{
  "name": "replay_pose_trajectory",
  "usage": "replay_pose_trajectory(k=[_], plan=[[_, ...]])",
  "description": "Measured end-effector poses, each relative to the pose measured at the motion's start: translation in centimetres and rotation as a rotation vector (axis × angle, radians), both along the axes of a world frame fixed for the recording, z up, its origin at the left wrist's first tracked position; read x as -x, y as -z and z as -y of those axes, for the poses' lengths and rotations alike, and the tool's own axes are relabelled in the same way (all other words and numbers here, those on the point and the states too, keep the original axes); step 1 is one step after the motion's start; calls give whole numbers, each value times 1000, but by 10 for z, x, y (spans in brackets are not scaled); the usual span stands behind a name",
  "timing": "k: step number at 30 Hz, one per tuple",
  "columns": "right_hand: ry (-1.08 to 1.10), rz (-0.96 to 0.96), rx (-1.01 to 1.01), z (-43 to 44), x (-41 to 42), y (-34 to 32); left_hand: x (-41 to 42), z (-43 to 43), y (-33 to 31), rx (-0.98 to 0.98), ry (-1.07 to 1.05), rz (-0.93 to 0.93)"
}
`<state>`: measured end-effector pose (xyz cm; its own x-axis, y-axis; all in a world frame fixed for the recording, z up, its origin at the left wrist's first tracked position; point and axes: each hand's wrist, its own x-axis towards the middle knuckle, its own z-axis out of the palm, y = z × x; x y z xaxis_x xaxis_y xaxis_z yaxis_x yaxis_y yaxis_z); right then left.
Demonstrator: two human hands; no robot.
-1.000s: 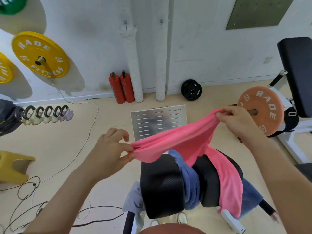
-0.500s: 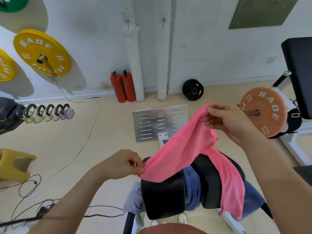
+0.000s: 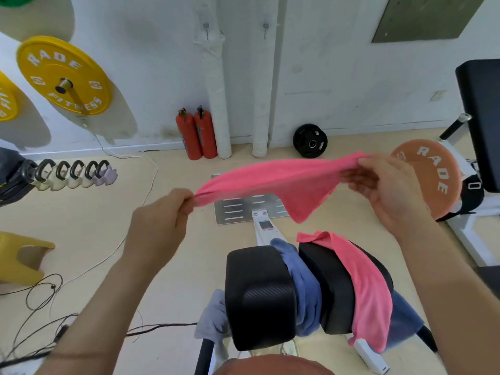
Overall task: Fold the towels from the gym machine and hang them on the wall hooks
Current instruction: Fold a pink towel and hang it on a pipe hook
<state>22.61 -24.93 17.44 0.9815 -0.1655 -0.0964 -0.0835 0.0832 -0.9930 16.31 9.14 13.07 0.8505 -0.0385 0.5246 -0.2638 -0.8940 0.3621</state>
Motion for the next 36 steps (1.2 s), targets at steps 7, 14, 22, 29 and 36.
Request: replay_pose_trajectory(k=[7,14,22,29,36], plan=[[111,-574,111,-6,85,142,76,-8,131,-425,144,-569],[65,-842,166,-1,126,216,100,10,185,-81,-36,-936],[60,-928,20,8,131,222,113,12,189,1016,-290,-1008],[182,-1053,-257,7,140,235,118,30,183,1001,-405,-810],[218,-1104,-423,4,153,236,130,32,197,1141,-521,-802]])
